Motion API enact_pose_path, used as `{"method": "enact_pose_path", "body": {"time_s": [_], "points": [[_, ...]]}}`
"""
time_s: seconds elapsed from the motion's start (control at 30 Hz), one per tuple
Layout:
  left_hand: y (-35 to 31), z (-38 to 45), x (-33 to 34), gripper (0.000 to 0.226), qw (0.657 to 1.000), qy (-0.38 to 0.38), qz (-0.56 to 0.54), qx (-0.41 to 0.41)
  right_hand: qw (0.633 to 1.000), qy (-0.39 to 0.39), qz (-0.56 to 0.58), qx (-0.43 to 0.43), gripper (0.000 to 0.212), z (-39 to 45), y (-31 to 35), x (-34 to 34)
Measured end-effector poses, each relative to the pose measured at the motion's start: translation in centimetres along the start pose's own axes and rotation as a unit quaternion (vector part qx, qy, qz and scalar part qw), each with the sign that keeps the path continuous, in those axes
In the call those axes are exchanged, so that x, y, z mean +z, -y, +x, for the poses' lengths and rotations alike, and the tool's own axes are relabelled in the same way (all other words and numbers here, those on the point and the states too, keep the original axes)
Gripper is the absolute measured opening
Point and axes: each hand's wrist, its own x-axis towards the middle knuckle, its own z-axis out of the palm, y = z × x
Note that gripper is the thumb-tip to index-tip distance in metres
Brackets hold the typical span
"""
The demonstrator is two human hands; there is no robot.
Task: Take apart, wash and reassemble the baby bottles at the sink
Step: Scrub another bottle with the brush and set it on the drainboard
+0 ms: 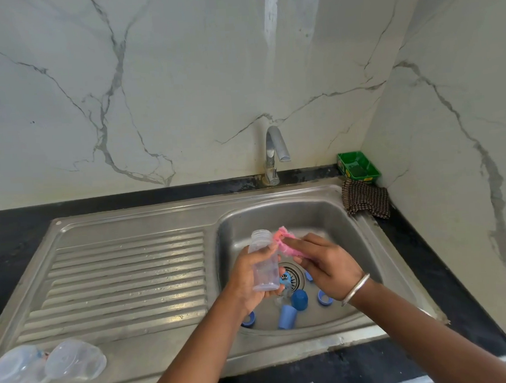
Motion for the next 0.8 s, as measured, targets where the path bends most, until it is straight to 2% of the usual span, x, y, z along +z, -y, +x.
{"method": "enact_pose_path", "body": {"time_s": [0.1, 0.17, 0.33, 0.47, 0.63, 0.8], "points": [[0.5, 0.3, 0.0, 0.048, 0.998, -0.052, 0.046, 0.010, 0.999, -0.043, -0.004, 0.015, 0.047, 0.4, -0.6, -0.8], [0.9, 0.6, 0.0, 0.053, 0.995, -0.070, 0.065, 0.014, 0.997, -0.070, 0.013, 0.016, 0.046, 1.2, -0.8, -1.5], [1.1, 0.7, 1.6, 0.049, 0.990, -0.075, 0.114, 0.021, 0.998, 0.008, -0.035, -0.049, 0.049, 2.3, -0.3, -1.6], [1.3, 0.6, 3.3, 0.049, 0.997, -0.073, 0.033, 0.004, 0.999, -0.002, 0.020, -0.041, 0.044, 1.8, -1.8, -1.7], [2.4, 0.8, 5.0, 0.024, 0.995, -0.059, -0.064, -0.043, 0.996, -0.013, 0.085, -0.036, 0.048, -0.5, -4.0, -2.4], [3.7, 1.2, 5.6, 0.032, 0.989, -0.074, -0.117, -0.054, 0.994, 0.001, 0.104, -0.030, 0.058, -1.7, -6.8, -3.3]]}}
